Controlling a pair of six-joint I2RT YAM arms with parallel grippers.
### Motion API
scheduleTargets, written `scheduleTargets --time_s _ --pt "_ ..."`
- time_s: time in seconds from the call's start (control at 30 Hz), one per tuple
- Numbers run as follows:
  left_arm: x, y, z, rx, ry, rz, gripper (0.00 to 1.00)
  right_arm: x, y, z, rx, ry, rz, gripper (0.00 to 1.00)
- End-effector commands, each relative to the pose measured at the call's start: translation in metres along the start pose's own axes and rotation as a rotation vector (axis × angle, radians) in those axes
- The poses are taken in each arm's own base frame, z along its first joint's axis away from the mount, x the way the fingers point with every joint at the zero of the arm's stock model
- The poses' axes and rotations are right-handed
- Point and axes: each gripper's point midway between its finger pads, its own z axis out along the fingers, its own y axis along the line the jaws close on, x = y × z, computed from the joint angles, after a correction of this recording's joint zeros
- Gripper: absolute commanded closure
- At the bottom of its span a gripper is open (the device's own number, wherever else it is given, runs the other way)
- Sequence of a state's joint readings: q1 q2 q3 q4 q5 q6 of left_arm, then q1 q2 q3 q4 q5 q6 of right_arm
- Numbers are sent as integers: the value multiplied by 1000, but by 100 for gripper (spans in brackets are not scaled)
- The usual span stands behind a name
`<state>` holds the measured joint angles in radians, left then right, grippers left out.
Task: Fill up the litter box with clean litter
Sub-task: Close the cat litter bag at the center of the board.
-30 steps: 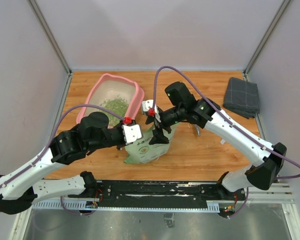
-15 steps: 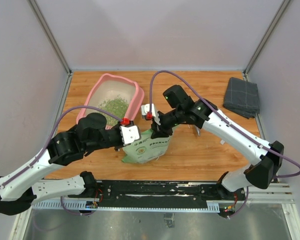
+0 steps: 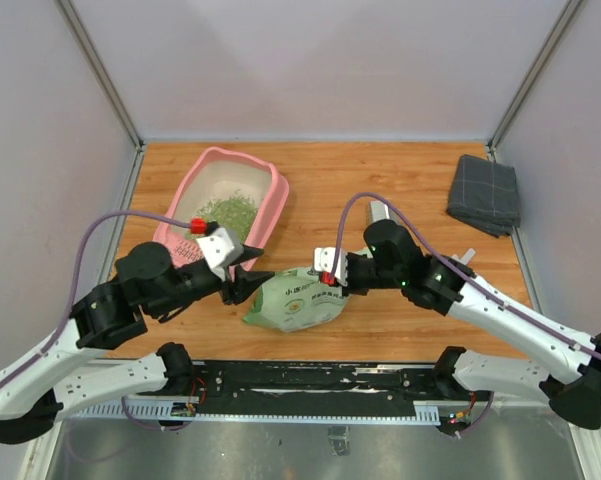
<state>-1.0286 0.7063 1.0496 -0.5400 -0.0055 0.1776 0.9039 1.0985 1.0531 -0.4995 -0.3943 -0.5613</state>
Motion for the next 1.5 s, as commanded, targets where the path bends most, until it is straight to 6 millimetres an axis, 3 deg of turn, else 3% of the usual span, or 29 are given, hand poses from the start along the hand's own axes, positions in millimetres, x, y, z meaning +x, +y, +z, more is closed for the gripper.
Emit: scheduleTargets --time_s 0.0,0.17,0.37,0.5,0.63,0.83,1.0,1.17,1.3,1.4,1.47 --pt "-49 15 -22 -116 -237 -360 46 -24 -40 -5 295 -139 -225 99" --pt "-38 18 -15 -176 -154 -538 37 -28 -33 4 350 -95 -378 99" --pt "13 17 -2 -284 69 -682 42 -5 -4 19 390 41 -539 99" --pt "29 14 0 -317 151 -736 43 -6 5 18 446 10 -585 99" --pt "35 -4 9 -238 196 -763 41 -9 3 15 550 14 -654 99" --pt "78 -23 28 -180 307 -794 39 -14 8 8 620 -17 -694 99" --pt "94 -27 39 -133 335 -799 37 -13 12 5 655 20 -763 99" --pt "95 -40 50 -34 322 -787 36 -6 16 13 654 62 -795 99" --pt "94 -57 53 57 318 -830 46 -3 13 13 682 82 -781 99" --pt "108 -59 52 53 324 -832 54 -4 13 11 687 71 -763 99" --pt "115 -59 52 46 328 -826 54 -5 13 9 686 62 -750 99"
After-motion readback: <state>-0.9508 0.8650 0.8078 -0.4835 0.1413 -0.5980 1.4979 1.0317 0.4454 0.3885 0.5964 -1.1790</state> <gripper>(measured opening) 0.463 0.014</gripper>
